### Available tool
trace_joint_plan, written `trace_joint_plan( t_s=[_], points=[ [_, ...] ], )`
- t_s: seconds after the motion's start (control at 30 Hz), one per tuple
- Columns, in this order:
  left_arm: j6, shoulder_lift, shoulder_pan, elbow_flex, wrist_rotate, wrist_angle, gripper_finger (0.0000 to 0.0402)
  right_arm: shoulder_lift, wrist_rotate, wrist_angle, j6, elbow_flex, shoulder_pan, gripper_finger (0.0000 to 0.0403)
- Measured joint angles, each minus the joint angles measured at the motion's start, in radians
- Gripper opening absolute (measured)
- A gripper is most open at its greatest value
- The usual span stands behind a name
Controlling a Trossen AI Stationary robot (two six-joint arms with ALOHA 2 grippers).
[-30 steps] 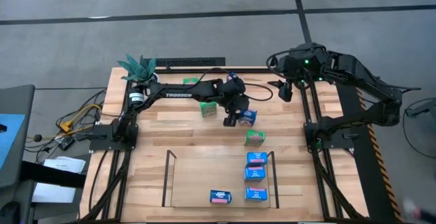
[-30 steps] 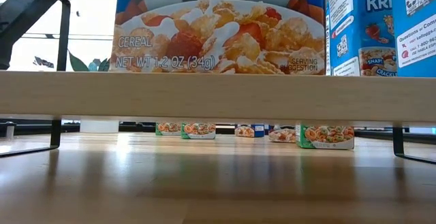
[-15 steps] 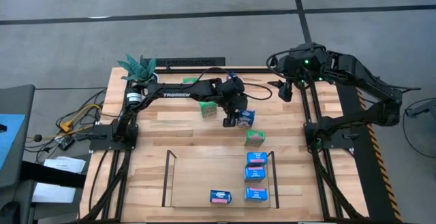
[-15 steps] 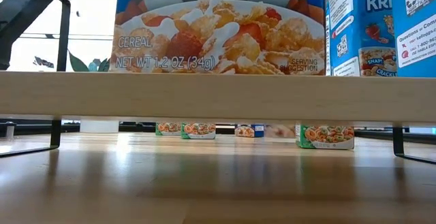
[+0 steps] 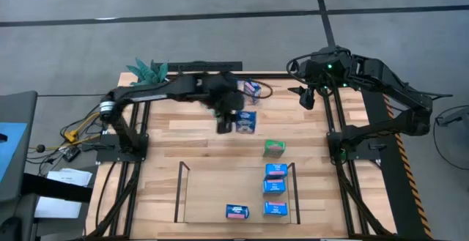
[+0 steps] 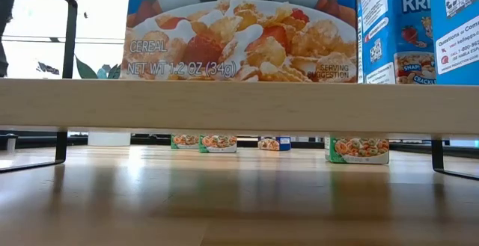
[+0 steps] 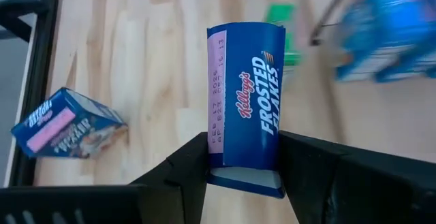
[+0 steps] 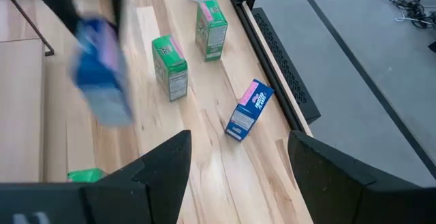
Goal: Stack cereal on shelf
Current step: Put the bottom blue cereal box on the shelf aligned with the other blue cereal box
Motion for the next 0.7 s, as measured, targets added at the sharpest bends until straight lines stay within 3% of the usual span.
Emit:
trace_joint_plan(
  t_s=[0.2,0.4,0.53,0.7],
  points=[
    [-0.176,-0.184,-0.128,0.000,-0.065,-0.109,0.0144,0.000,0.000,0.003,0.000,0.000,0.000,0.0270],
    [-0.407,-0.315,-0.436,-0.102,-0.358,-0.139,0.0144,0.000,0.000,0.003,0.000,0.000,0.000,0.0270],
    [-0.560,-0.331,-0.626,-0.236,-0.611,-0.119,0.0144,0.000,0.000,0.008,-0.001,0.000,0.000,0.0270],
    [-0.594,-0.287,-0.705,-0.410,-0.658,0.090,0.0144,0.000,0.000,0.024,-0.015,0.000,0.000,0.0270]
  ],
)
